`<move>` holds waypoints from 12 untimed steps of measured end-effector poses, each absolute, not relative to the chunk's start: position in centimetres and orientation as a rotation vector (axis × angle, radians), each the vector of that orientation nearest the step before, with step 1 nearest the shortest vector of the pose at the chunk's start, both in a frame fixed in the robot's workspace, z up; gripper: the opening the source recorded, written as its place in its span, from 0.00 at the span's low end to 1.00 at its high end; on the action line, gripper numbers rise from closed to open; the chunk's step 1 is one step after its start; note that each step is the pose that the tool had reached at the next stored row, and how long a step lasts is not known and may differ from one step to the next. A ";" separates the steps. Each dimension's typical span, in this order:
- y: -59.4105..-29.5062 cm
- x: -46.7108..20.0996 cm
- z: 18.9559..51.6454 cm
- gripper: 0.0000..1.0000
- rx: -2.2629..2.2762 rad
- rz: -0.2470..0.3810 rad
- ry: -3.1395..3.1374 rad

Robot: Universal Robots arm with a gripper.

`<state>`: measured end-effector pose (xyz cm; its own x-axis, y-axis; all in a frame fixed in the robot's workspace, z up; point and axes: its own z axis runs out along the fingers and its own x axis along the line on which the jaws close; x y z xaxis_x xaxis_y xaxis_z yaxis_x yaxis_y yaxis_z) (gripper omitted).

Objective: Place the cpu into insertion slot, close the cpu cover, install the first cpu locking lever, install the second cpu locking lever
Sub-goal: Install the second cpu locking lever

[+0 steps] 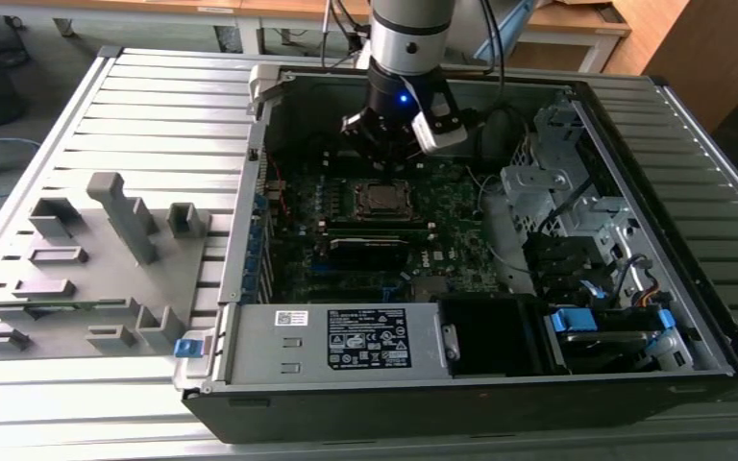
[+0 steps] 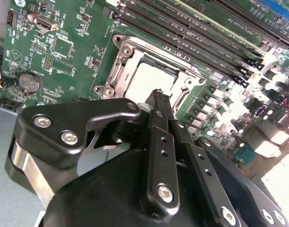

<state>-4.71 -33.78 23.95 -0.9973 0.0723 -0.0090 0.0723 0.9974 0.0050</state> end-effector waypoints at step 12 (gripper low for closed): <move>-34.8 -4.7 24.0 0.11 0.113 0.007 3.130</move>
<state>-4.71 -34.81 23.95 -0.9973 0.0723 -0.0090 0.0723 0.9974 0.0049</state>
